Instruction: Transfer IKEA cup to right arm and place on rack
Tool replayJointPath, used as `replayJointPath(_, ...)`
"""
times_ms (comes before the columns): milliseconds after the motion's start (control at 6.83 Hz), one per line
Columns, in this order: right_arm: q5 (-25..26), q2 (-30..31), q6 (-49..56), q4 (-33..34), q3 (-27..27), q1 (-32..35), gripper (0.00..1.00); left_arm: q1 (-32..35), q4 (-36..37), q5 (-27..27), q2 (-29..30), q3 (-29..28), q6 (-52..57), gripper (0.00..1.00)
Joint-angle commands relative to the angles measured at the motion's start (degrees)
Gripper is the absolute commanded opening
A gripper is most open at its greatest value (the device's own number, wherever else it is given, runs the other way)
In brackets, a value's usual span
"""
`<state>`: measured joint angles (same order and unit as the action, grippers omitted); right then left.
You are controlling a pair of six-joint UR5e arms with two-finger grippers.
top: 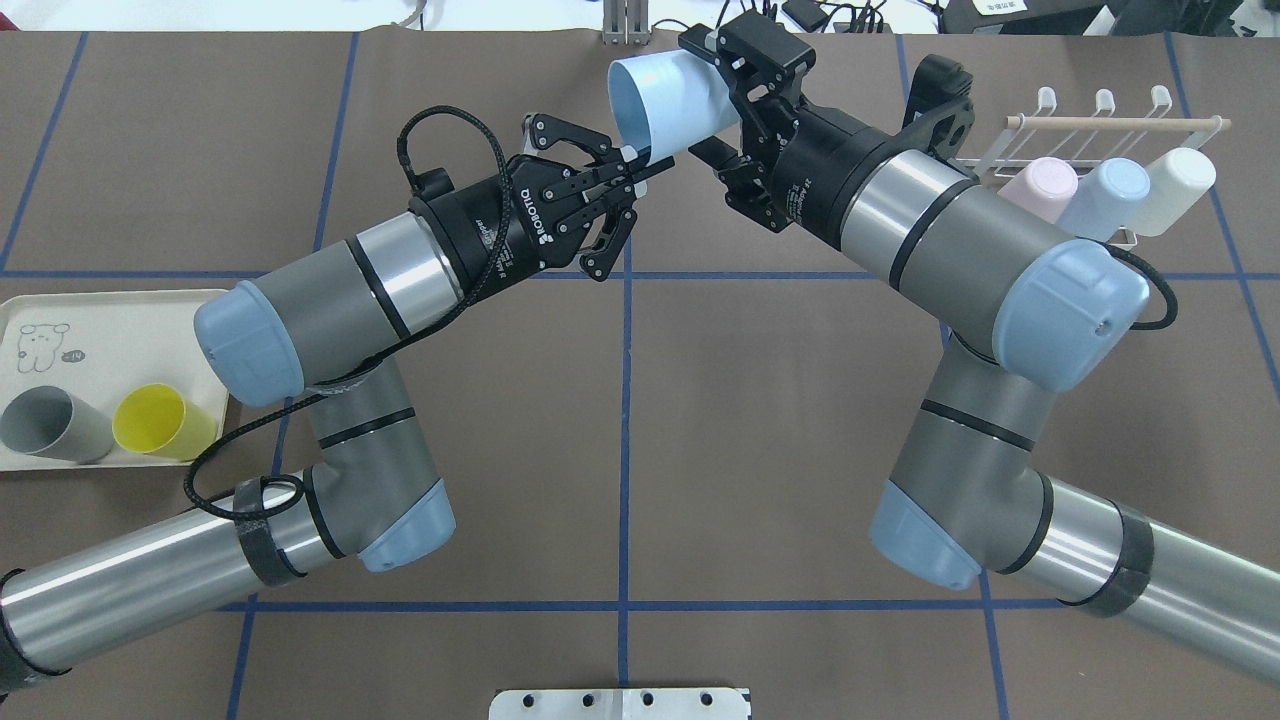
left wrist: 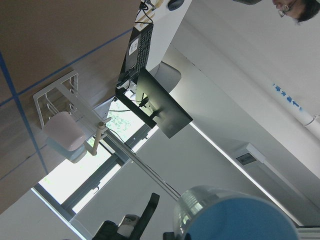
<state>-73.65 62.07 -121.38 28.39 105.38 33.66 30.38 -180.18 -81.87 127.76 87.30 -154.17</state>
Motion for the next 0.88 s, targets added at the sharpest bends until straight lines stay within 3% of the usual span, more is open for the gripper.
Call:
replayJointPath(0, 0.0, 0.1, 0.0, 0.0, 0.0, 0.0, 1.00, -0.2, 0.0, 0.0, 0.1, 0.0, 0.0, 0.00)
replayJointPath(732, 0.0, 0.2, 0.0, 0.0, -0.1, 0.0, 0.97, -1.2, 0.3, 0.1, 0.2, -0.1, 0.0, 0.00)
